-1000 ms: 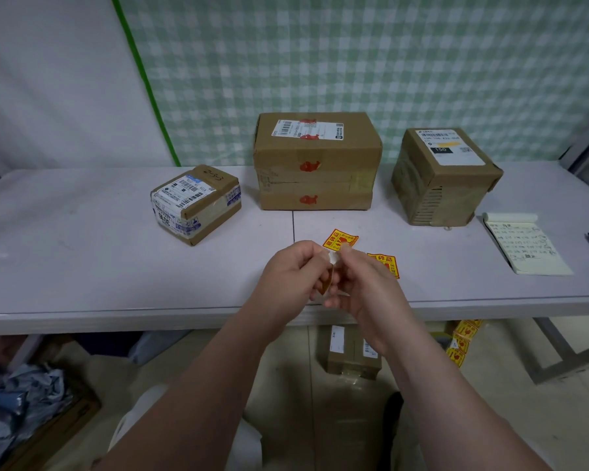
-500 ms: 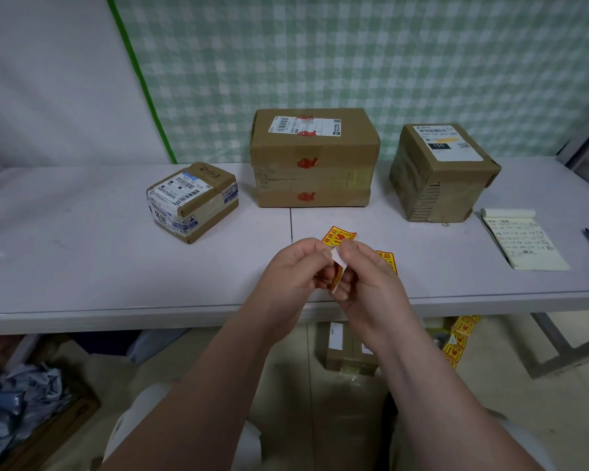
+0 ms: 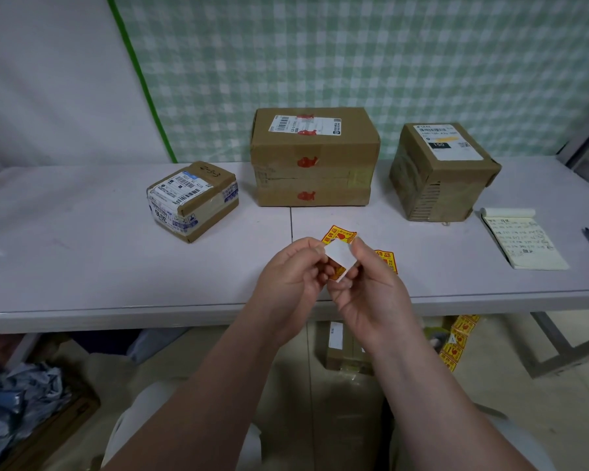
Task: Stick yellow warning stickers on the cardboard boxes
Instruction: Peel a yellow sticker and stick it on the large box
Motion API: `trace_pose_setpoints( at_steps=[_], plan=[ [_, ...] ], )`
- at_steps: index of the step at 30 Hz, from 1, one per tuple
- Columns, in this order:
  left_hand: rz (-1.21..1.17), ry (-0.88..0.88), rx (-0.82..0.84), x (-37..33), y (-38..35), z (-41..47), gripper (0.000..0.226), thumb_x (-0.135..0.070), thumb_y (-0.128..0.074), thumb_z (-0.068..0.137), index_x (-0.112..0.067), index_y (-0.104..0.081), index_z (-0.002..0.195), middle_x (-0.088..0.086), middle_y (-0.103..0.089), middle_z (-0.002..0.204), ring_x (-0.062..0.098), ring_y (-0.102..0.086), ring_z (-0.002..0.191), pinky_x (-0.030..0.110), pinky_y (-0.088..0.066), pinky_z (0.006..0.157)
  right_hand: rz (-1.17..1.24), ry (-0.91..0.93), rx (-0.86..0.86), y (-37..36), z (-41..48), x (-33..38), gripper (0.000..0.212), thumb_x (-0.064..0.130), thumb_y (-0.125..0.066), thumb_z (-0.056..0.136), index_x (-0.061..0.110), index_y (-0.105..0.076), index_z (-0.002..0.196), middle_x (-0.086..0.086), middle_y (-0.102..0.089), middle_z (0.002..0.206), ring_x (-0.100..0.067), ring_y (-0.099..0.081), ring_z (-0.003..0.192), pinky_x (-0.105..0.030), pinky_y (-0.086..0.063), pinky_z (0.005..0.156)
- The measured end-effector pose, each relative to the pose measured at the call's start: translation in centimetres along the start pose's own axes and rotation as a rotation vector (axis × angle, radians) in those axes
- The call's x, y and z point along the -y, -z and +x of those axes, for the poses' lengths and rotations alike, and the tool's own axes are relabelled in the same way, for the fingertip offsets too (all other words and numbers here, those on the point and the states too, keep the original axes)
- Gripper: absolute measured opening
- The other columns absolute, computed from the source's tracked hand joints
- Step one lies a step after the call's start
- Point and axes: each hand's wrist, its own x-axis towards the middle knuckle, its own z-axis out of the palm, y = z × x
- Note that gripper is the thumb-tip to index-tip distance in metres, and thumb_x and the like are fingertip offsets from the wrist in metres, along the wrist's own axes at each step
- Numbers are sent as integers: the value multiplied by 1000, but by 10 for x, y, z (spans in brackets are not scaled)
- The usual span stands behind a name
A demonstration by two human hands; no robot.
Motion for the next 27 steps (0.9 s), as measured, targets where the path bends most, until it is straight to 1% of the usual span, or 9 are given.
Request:
trace_pose_setpoints(
  at_steps=[2,4,7,9,12,16,18,22,27],
  plan=[
    [20,12,-21,0,-2,1,23,-1,-36,90,-1,-52,75,17,-57,70,27,-51,71,33,-43,67,-192,98,3,5,1,0,20,15,-46,96,5,-51,79,-6,-38,60,-14,-44,53,-18,-40,45],
    [25,45,-59,-4,-5,2,16,-5,-37,88,-1,-50,78,13,-56,67,28,-51,71,35,-43,68,-419,186,15,8,-1,4,26,14,-45,97,6,-55,75,-9,-43,64,-16,-41,58,-21,-39,50],
    [132,143,-89,-9,-7,5,30,-24,-42,92,-2,-55,77,11,-60,65,24,-56,63,35,-47,64,-718,258,44,11,-1,10,32,22,-48,95,-2,-53,75,-14,-48,72,-25,-45,66,-33,-43,59],
    [292,144,-56,-10,-8,6,30,-24,-42,96,-6,-59,78,13,-62,69,24,-58,61,34,-48,61,-848,287,62,11,-2,13,36,26,-49,94,-4,-51,74,-15,-50,72,-26,-48,67,-39,-45,61],
    [362,104,-29,-10,-7,5,25,-13,-48,93,-11,-57,71,8,-60,66,23,-57,63,33,-48,60,-823,287,58,10,-2,15,33,18,-46,97,-8,-51,77,-19,-50,71,-28,-51,65,-37,-48,59],
    [528,40,41,-8,-4,4,19,-18,-50,94,-8,-60,82,5,-62,71,20,-58,66,29,-48,60,-909,273,81,10,1,16,49,39,-53,92,-9,-60,82,-23,-56,68,-21,-55,58,-29,-47,52],
    [547,27,81,-9,-1,2,17,-15,-51,94,-7,-59,81,5,-61,70,19,-57,66,27,-46,59,-898,246,94,11,3,17,49,34,-55,92,-14,-55,82,-22,-53,66,-22,-51,57,-27,-42,50],
    [424,57,161,-13,4,2,20,-11,-49,94,-8,-54,75,13,-57,74,29,-56,72,27,-46,60,-742,163,132,14,4,16,46,33,-55,92,-12,-54,87,-18,-53,73,-27,-49,64,-26,-39,50],
    [231,81,165,-8,4,1,21,-8,-47,93,-6,-54,74,11,-62,71,20,-60,63,25,-48,59,-601,144,107,12,2,11,31,22,-49,95,-5,-58,83,-7,-53,64,-18,-47,58,-26,-41,50]
  ],
)
